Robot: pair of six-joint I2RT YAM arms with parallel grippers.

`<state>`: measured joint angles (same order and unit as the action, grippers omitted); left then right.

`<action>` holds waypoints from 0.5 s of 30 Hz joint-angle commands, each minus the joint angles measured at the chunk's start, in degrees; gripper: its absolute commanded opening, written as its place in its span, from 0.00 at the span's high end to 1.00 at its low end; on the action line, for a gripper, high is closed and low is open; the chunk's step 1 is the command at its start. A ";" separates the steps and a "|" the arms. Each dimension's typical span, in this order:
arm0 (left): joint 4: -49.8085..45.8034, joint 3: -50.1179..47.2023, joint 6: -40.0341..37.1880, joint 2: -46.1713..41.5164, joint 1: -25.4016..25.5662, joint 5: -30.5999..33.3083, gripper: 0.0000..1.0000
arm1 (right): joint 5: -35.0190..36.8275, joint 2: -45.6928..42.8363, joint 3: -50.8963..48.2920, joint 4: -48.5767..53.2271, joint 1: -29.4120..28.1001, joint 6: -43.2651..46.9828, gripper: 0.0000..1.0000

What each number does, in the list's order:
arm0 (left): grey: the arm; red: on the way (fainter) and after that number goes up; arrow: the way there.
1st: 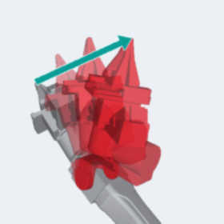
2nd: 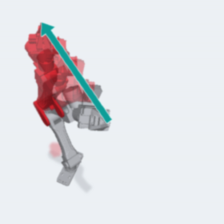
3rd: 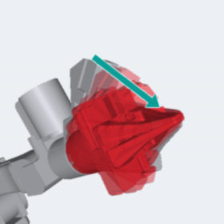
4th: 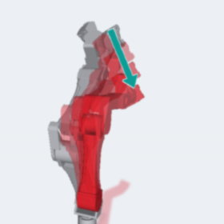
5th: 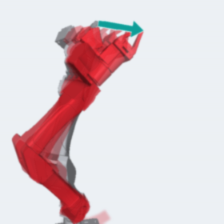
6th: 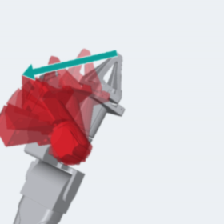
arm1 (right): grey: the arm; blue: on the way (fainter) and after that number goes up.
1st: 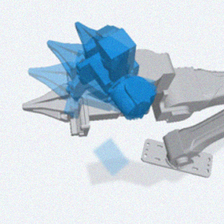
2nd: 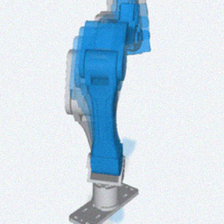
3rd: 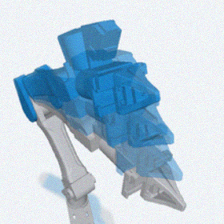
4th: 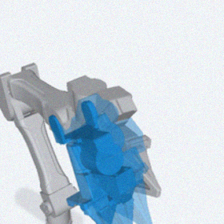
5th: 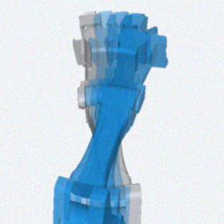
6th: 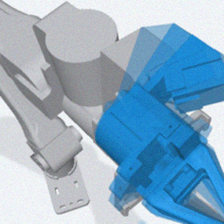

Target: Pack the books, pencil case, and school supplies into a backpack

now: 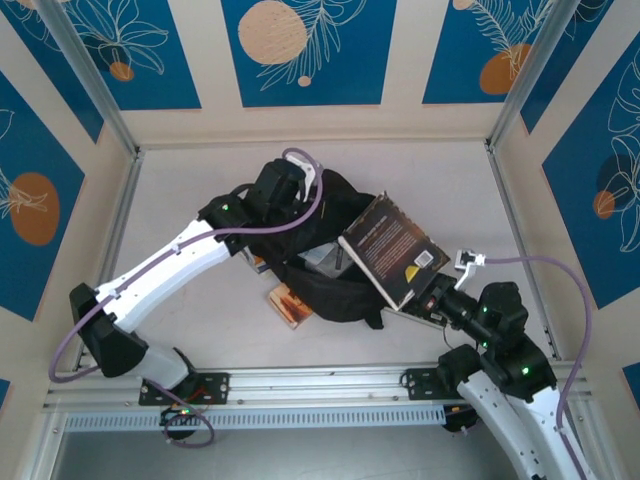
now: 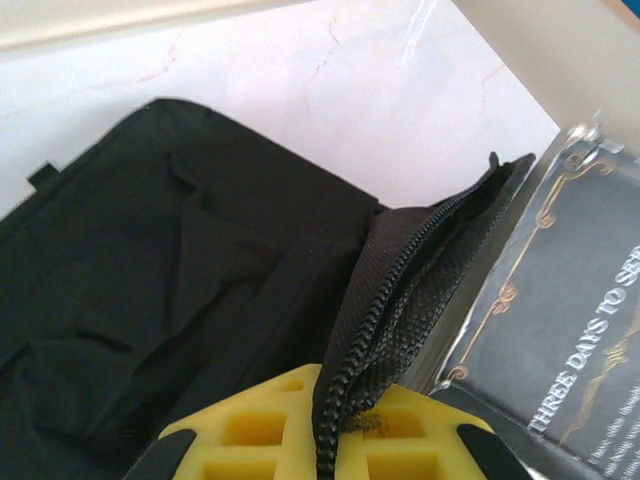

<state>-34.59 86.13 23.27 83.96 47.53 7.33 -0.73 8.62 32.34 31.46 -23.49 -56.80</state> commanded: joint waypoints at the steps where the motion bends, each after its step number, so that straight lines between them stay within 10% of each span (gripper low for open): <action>1: 4.51 -5.25 3.07 -3.56 0.20 -3.23 1.00 | -2.66 -6.74 -1.11 0.29 0.15 -4.85 1.00; 10: 4.38 -11.85 3.35 -4.64 0.20 -6.19 1.00 | -8.33 -8.14 -6.50 5.48 0.11 -8.73 1.00; 15: 0.70 -7.77 -0.36 -2.36 0.21 -6.98 0.63 | -9.68 -8.09 -9.12 2.33 0.06 -10.08 1.00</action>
<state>-30.89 75.26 24.80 80.49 47.53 2.17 -7.18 1.54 23.38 37.78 -23.49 -64.97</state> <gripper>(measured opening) 0.294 0.141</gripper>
